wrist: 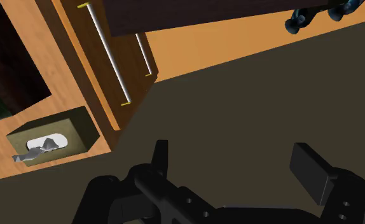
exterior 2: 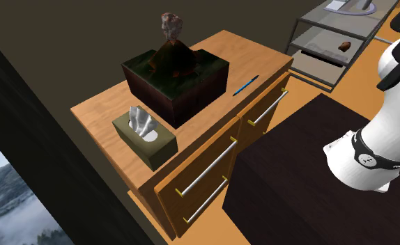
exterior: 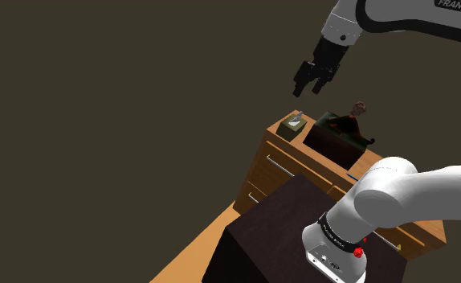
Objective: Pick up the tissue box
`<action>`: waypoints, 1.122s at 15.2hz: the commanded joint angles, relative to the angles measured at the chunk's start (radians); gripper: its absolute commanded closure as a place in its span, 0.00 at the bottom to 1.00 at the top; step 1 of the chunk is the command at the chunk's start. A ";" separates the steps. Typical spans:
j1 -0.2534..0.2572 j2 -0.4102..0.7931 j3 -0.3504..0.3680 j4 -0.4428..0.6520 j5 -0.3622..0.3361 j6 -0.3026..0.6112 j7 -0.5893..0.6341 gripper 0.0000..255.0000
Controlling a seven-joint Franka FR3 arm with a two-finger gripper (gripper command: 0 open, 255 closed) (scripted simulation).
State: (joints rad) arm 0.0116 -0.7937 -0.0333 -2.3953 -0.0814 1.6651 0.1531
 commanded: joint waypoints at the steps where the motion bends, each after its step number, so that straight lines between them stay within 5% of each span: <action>1: 0.000 0.000 0.000 0.000 0.000 0.000 0.000 0.00; 10: -0.060 0.116 -0.236 -0.044 -0.030 0.216 -0.174 0.00; 17: -0.063 0.288 -0.431 -0.006 0.017 0.373 -0.338 0.00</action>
State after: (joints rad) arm -0.0520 -0.5294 -0.4351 -2.4060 -0.0736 2.0160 -0.1573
